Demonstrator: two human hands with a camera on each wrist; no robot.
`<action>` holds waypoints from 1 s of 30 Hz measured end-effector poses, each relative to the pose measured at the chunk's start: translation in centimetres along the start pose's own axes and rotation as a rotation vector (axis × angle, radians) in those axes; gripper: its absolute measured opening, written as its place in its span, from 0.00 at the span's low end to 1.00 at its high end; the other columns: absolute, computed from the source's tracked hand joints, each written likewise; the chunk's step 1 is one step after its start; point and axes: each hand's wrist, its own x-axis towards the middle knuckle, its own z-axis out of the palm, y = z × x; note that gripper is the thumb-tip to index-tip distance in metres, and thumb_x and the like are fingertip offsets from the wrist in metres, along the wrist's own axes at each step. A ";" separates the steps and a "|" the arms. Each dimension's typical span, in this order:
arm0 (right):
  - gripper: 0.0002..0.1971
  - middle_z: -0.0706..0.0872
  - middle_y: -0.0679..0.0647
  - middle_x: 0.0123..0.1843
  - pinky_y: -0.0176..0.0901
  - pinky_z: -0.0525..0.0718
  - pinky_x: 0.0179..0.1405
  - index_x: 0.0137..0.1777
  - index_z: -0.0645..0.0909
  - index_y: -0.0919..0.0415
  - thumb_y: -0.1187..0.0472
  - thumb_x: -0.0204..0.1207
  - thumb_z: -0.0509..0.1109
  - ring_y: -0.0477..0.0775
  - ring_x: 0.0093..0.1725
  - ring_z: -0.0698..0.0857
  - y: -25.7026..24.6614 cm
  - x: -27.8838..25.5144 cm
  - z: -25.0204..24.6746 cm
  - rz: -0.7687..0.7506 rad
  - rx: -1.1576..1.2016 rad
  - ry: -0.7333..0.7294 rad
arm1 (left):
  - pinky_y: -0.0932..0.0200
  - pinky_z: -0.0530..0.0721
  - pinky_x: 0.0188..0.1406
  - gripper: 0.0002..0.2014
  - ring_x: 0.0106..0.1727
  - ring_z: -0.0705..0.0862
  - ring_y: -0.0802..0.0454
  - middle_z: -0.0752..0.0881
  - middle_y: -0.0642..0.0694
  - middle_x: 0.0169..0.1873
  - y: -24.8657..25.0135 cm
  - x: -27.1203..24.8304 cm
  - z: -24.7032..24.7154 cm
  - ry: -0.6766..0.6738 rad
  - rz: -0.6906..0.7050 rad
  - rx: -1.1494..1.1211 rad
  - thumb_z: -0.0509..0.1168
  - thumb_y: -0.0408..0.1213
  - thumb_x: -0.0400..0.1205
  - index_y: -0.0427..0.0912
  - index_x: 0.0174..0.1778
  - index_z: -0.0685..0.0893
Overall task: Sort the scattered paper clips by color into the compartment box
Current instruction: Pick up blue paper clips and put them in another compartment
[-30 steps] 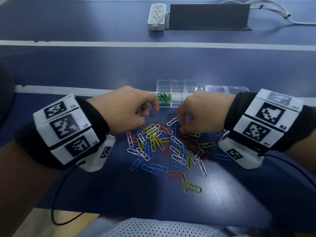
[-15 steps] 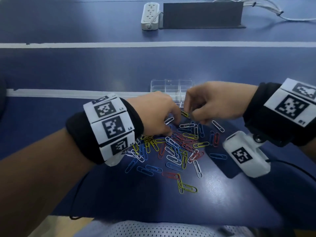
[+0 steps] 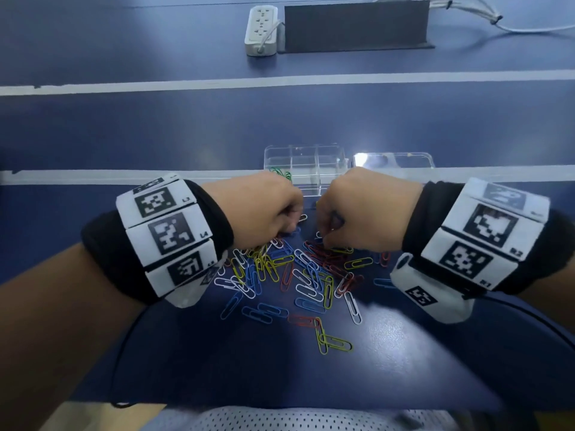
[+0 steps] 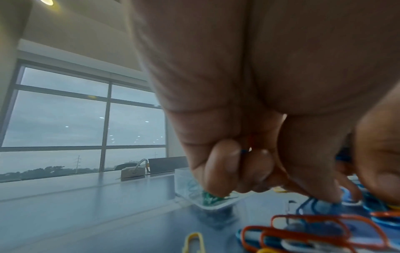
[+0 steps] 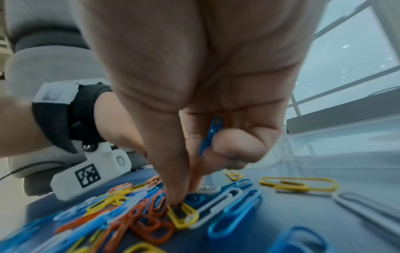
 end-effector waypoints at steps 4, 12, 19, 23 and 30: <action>0.08 0.90 0.56 0.39 0.48 0.87 0.46 0.40 0.88 0.57 0.56 0.68 0.69 0.60 0.42 0.86 -0.3 0.1 0.1 0.014 -0.026 -0.001 | 0.63 0.65 0.36 0.05 0.34 0.73 0.61 0.76 0.58 0.30 -0.5 -0.5 -0.5 0.078 -0.033 -0.058 0.60 0.40 0.81 0.50 0.39 0.75; 0.08 0.88 0.54 0.35 0.42 0.84 0.41 0.35 0.85 0.55 0.52 0.66 0.69 0.56 0.39 0.84 -0.3 0.1 -0.6 0.061 0.015 -0.042 | 0.67 0.70 0.37 0.09 0.34 0.77 0.64 0.84 0.54 0.36 -1.5 -0.9 -0.7 0.164 -0.105 -0.270 0.60 0.37 0.82 0.48 0.56 0.78; 0.04 0.85 0.51 0.26 0.44 0.82 0.33 0.32 0.78 0.55 0.56 0.60 0.68 0.51 0.25 0.81 1.0 0.8 -2.4 0.163 0.362 -0.048 | 0.62 0.75 0.35 0.10 0.30 0.77 0.59 0.80 0.54 0.30 -2.2 -0.8 -1.4 0.222 -0.156 -0.368 0.58 0.34 0.81 0.53 0.48 0.81; 0.08 0.85 0.52 0.28 0.44 0.88 0.38 0.45 0.84 0.57 0.65 0.69 0.66 0.53 0.26 0.84 1.8 2.5 -3.2 0.208 0.546 0.034 | 0.71 0.73 0.31 0.10 0.27 0.76 0.63 0.78 0.55 0.30 -2.2 0.0 -2.3 0.331 -0.166 -0.396 0.59 0.33 0.80 0.52 0.48 0.81; 0.09 0.85 0.49 0.24 0.37 0.90 0.39 0.45 0.88 0.60 0.67 0.72 0.66 0.44 0.25 0.86 1.6 5.6 -4.5 0.259 0.585 0.134 | 0.63 0.76 0.32 0.10 0.29 0.77 0.59 0.81 0.52 0.31 -2.7 2.2 -3.8 0.423 -0.224 -0.459 0.60 0.30 0.77 0.48 0.47 0.82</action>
